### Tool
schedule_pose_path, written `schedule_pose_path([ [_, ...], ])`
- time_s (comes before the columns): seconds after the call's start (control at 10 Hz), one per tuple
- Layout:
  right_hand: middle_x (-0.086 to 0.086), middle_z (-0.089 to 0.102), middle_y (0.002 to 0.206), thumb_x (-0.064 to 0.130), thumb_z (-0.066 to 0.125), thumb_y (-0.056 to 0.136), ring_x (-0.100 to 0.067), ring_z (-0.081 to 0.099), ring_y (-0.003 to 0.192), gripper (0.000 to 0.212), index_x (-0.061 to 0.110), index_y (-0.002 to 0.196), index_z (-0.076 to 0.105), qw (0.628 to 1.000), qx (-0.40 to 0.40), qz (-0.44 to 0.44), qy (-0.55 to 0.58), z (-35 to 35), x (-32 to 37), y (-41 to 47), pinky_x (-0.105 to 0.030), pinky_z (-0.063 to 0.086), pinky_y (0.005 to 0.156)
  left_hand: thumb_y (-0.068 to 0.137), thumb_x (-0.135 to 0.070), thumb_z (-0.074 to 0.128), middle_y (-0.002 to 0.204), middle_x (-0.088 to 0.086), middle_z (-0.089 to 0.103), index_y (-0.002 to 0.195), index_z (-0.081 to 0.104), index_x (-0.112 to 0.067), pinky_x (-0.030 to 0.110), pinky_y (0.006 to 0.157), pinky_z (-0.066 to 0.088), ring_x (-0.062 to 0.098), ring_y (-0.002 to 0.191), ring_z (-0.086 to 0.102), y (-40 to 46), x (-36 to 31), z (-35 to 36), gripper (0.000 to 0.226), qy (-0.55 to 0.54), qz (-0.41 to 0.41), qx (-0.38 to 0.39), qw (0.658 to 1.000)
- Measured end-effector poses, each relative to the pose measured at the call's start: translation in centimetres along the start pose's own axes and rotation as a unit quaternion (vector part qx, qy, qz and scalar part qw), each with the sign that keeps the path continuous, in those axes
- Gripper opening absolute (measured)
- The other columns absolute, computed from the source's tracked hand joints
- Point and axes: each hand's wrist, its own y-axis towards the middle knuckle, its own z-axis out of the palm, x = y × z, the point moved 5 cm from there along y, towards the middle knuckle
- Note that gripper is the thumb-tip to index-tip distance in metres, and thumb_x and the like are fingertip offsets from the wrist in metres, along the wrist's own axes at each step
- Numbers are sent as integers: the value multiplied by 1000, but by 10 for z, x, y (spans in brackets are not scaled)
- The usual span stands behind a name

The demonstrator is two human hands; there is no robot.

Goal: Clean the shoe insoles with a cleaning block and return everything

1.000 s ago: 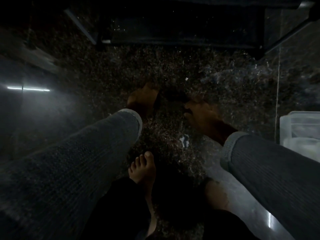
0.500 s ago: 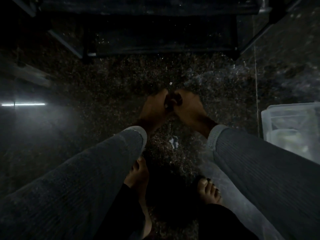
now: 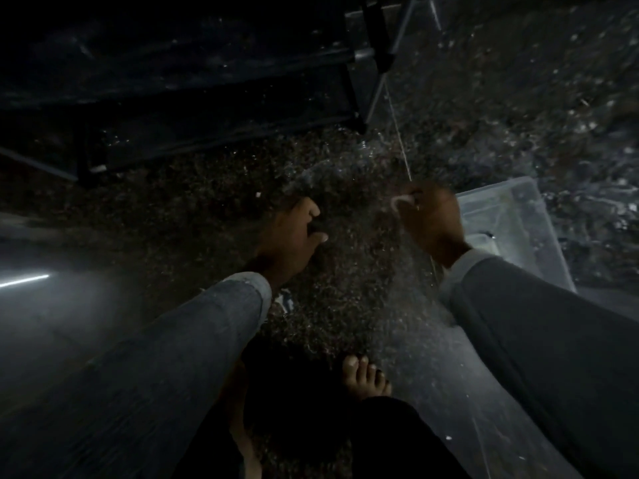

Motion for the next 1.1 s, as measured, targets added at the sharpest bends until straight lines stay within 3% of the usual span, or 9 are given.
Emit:
schedule_pose_path([
  [0.1,-11,69,97,20,68,86,-27,64,89,12,12,94,70,998,-41,18,-34,-38,-44,2,-29,47,72,86,-26,71,115,4,58,116,53,-17,34,87,44,22,111,52,5,-24,15,36,7,18,7,1000],
  [0.2,-18,68,103,18,69,86,-34,64,94,19,8,102,68,996,-55,29,-62,-71,-78,3,-43,53,81,84,-25,72,118,4,59,116,54,-17,44,91,48,23,113,53,11,-47,34,38,18,27,13,999],
  [0.4,-17,66,110,8,69,85,-31,62,98,24,3,108,66,994,-32,81,-70,-93,-122,9,-27,43,77,82,-23,75,121,4,58,117,53,-16,43,91,49,22,116,52,15,-72,72,42,24,60,49,997],
  [0.5,-15,65,112,8,69,85,-29,62,98,25,3,110,66,993,-11,89,-80,-90,-129,9,-29,46,79,81,-24,75,123,4,57,116,53,-18,46,91,50,22,116,53,15,-71,85,42,32,65,59,996],
  [0.6,-15,64,115,11,68,87,-31,61,102,25,6,111,65,993,0,78,-86,-85,-134,8,-42,51,89,82,-27,74,124,4,57,116,52,-19,45,92,49,22,115,54,15,-69,90,42,46,64,63,995],
  [0.7,-13,62,117,14,66,88,-30,60,103,25,10,113,63,992,15,87,-85,-76,-139,7,-47,53,86,82,-27,74,124,3,57,116,52,-19,43,92,48,21,116,53,17,-67,92,41,58,66,63,994],
  [0.9,-9,58,119,17,66,88,-28,56,110,24,16,112,62,992,18,81,-96,-67,-148,7,-47,51,92,81,-25,76,123,3,57,116,53,-18,44,92,49,21,116,52,22,-66,96,42,55,62,71,994],
  [1.0,-10,56,121,17,67,88,-29,57,109,31,16,118,59,993,20,80,-85,-66,-149,5,-49,53,87,81,-24,76,123,3,57,115,54,-17,43,91,49,21,116,53,20,-65,98,41,51,67,65,994],
  [1.1,-12,53,127,18,65,90,-25,58,102,37,14,126,56,994,5,71,-85,-72,-142,4,-41,53,84,82,-25,76,123,2,57,115,54,-16,41,91,49,20,116,52,19,-64,97,41,51,61,65,995],
])
